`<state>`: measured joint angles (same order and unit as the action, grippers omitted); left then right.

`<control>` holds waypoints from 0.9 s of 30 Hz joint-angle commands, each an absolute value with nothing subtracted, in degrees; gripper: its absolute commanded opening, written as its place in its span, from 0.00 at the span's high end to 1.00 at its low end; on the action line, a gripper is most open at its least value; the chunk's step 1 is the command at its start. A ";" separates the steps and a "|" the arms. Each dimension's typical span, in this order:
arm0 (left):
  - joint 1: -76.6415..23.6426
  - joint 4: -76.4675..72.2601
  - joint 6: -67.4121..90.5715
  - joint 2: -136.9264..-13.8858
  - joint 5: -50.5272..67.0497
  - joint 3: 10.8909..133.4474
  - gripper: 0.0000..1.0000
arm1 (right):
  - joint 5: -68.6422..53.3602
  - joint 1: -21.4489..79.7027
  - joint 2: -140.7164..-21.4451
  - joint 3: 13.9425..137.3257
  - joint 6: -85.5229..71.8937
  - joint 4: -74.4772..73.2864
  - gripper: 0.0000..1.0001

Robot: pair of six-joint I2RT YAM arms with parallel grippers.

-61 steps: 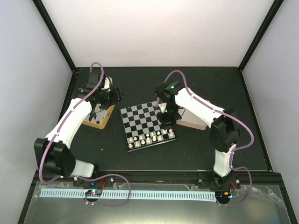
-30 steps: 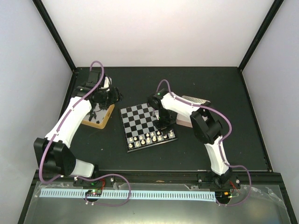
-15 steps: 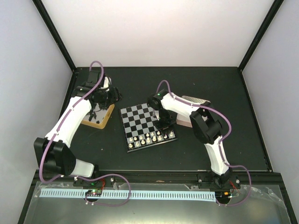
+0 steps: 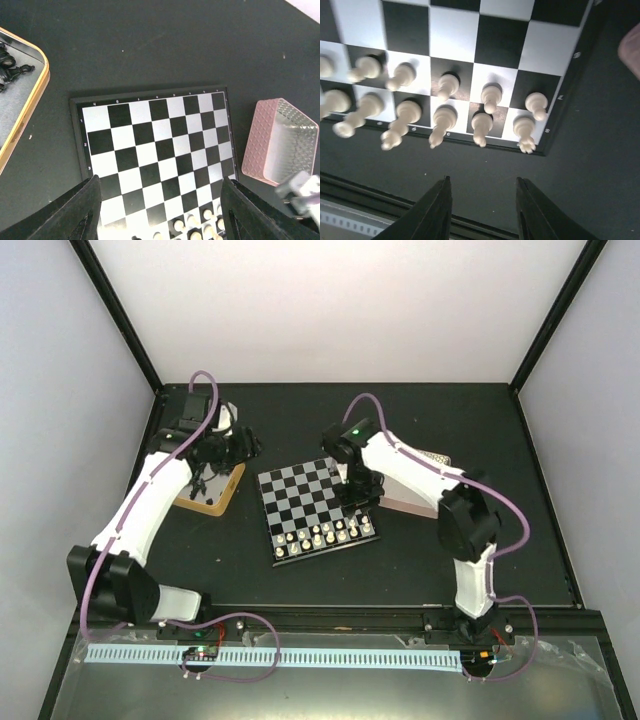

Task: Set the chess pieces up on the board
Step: Place the chess piece on the chessboard, then reset both arms

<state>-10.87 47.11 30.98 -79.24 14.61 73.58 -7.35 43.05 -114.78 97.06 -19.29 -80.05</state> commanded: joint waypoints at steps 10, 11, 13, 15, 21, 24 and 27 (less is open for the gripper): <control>-10.65 33.74 26.21 -50.08 18.28 54.95 0.25 | 13.49 43.17 -84.68 79.07 -30.76 -53.33 0.54; -10.67 32.72 26.07 -47.23 18.31 53.09 0.24 | 15.19 43.20 -81.23 76.14 -31.44 -50.78 0.51; -10.64 32.01 25.26 -41.66 17.41 50.59 0.17 | 17.90 43.16 -74.18 69.24 -32.41 -45.19 0.44; -10.68 31.79 24.67 -36.61 15.89 48.91 0.07 | 20.51 43.04 -67.23 63.65 -33.48 -41.43 0.35; -10.64 38.18 22.35 -25.47 10.89 48.66 0.01 | 26.28 42.97 -49.13 54.91 -34.58 -42.64 0.17; -10.67 41.55 21.37 -22.05 9.99 49.52 0.01 | 29.43 42.97 -42.98 54.41 -35.84 -47.60 0.13; -10.63 43.61 19.93 -18.68 8.72 50.18 0.01 | 32.52 42.90 -36.67 54.66 -36.82 -52.06 0.11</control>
